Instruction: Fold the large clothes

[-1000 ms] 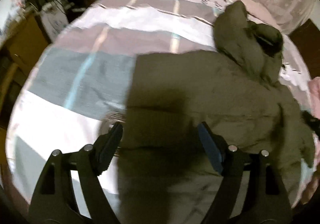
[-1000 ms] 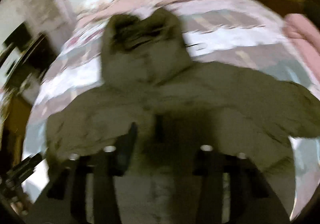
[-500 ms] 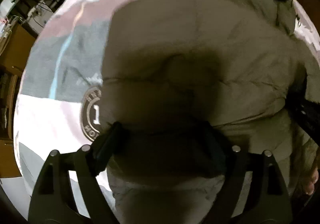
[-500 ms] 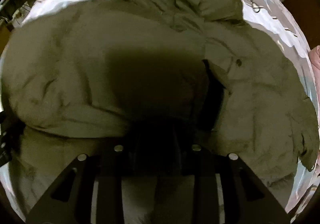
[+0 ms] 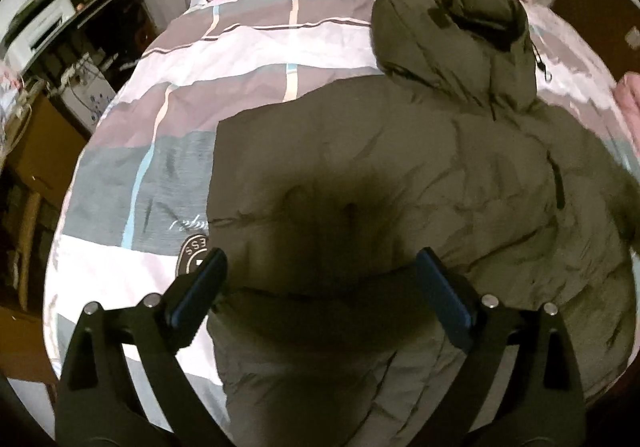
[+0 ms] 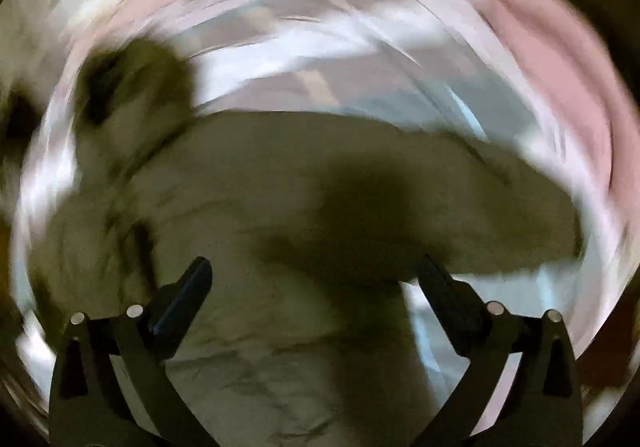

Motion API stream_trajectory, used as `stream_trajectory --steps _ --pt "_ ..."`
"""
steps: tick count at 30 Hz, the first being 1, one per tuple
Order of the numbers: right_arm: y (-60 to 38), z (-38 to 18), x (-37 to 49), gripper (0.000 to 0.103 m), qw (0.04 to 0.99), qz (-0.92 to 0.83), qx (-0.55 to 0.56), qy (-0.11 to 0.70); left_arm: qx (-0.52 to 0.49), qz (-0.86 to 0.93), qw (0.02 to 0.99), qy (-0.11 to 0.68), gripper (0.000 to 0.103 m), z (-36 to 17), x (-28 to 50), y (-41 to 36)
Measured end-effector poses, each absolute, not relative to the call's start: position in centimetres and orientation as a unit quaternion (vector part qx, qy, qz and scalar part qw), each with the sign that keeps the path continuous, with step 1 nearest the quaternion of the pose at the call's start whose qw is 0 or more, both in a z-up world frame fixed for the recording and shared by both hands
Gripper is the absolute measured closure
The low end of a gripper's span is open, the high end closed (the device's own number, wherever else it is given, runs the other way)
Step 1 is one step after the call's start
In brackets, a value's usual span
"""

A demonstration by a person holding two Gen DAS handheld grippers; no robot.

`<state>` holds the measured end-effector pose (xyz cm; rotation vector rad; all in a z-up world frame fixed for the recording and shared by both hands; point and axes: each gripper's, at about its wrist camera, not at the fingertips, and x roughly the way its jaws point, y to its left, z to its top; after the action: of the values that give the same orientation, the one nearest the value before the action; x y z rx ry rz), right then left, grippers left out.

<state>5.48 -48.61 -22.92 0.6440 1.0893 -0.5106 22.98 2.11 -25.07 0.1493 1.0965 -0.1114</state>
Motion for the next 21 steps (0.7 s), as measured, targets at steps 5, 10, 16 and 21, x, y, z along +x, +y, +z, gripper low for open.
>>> stream_trajectory --steps 5,10,16,21 --pt "-61.6 -30.2 -4.4 0.001 0.645 -0.326 0.546 0.423 0.083 -0.060 0.848 0.520 0.007 -24.2 22.4 1.3" --pt "-65.5 -35.6 -9.9 0.001 0.587 -0.348 0.625 0.379 0.085 -0.066 0.846 0.522 0.007 -23.5 22.1 0.3" --pt "-65.4 -34.2 -8.9 0.060 0.629 -0.361 0.586 0.361 0.078 -0.067 0.849 0.518 0.004 -22.7 22.0 -0.1" --pt "-63.3 -26.9 -7.8 0.096 0.733 -0.366 0.500 0.281 0.081 -0.058 0.843 0.528 0.004 -23.2 22.3 0.0"
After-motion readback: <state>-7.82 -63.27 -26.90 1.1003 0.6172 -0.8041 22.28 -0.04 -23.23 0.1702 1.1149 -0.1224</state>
